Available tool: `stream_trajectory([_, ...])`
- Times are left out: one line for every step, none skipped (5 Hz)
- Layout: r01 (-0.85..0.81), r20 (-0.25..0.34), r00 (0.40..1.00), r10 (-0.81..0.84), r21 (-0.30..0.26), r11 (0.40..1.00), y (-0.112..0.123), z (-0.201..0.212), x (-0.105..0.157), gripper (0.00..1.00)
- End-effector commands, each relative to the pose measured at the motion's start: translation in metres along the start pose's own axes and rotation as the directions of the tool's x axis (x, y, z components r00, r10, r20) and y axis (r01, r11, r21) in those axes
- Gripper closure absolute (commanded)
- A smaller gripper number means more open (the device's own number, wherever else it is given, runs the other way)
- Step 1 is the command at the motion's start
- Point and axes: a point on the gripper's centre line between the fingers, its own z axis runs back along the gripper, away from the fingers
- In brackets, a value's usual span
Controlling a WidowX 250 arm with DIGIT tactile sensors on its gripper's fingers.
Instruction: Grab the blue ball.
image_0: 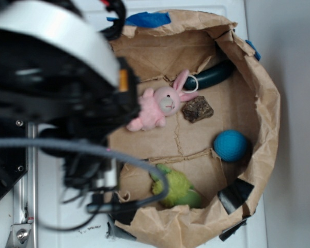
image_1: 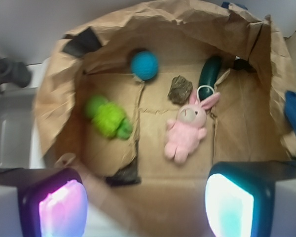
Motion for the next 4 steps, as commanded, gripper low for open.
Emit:
stream_trajectory([-0.011, 0.020, 1.000, 0.011, 0.021, 1.000, 0.005, -0.005, 0.016, 0.00])
stream_trajectory([-0.011, 0.020, 1.000, 0.011, 0.021, 1.000, 0.005, -0.005, 0.016, 0.00])
stream_trajectory([-0.011, 0.020, 1.000, 0.011, 0.021, 1.000, 0.005, -0.005, 0.016, 0.00])
stream_trajectory([-0.056, 0.028, 0.998, 0.053, 0.143, 0.988, 0.014, -0.049, 0.035, 0.00])
